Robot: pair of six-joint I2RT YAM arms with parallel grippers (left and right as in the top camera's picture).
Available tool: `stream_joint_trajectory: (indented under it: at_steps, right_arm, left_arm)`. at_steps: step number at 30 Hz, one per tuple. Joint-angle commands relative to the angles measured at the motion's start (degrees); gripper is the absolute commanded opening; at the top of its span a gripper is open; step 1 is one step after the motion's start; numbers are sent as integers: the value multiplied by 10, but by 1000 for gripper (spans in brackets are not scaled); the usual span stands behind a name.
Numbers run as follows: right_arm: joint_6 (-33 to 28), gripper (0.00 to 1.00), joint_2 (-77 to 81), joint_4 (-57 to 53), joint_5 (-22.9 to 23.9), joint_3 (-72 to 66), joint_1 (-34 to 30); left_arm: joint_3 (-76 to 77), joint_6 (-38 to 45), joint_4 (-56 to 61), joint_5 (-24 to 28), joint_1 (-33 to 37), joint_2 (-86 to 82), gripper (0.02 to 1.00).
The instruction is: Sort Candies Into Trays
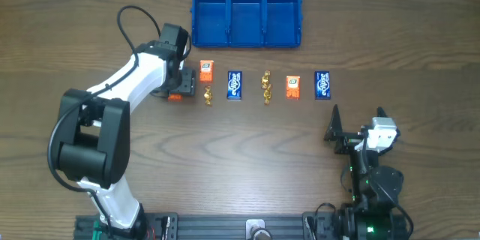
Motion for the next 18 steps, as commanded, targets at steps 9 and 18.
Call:
stream_joint_trajectory:
  at_steps: [9,18]
  right_arm:
    - [-5,1000,-3,-2,3,-3,6]
    - [-5,1000,-3,-2,3,-3,6]
  left_arm:
    - [7,-7,11,26,15,23,715]
    - [7,-7,18,26,15,30,597]
